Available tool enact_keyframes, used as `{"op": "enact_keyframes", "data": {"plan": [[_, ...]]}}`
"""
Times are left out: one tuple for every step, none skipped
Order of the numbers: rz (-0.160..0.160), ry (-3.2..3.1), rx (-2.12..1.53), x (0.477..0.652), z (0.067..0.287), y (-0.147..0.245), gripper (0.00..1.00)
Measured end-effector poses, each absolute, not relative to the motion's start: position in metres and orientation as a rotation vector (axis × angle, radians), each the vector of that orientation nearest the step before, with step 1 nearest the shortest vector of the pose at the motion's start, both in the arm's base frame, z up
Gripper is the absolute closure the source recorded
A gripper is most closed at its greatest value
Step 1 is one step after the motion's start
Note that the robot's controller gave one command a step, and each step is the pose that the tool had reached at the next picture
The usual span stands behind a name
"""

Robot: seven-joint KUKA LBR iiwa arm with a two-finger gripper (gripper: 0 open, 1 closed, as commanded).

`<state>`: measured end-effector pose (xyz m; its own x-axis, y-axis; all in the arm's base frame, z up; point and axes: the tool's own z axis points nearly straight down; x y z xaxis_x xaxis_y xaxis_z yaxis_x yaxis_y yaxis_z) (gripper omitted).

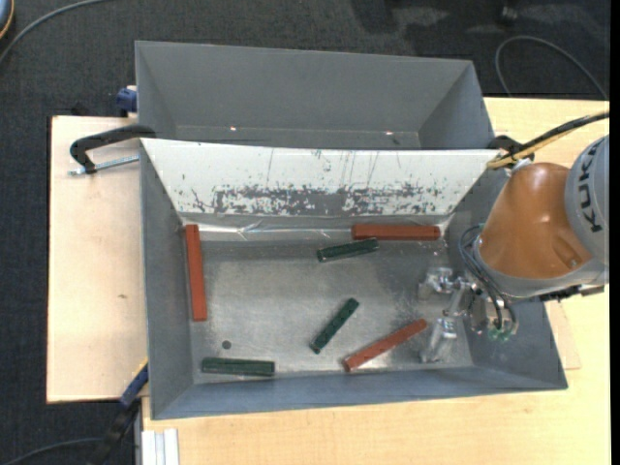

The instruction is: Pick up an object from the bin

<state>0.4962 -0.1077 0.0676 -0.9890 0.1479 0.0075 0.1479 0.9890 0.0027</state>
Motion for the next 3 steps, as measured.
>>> {"op": "enact_keyframes", "data": {"plan": [[-0.008,-3.138,-0.150,0.500,0.070,-0.020,0.00],[-0.002,-3.138,-0.162,0.499,0.071,-0.026,1.00],[0.002,-3.150,-0.202,0.532,0.226,-0.082,1.00]]}}
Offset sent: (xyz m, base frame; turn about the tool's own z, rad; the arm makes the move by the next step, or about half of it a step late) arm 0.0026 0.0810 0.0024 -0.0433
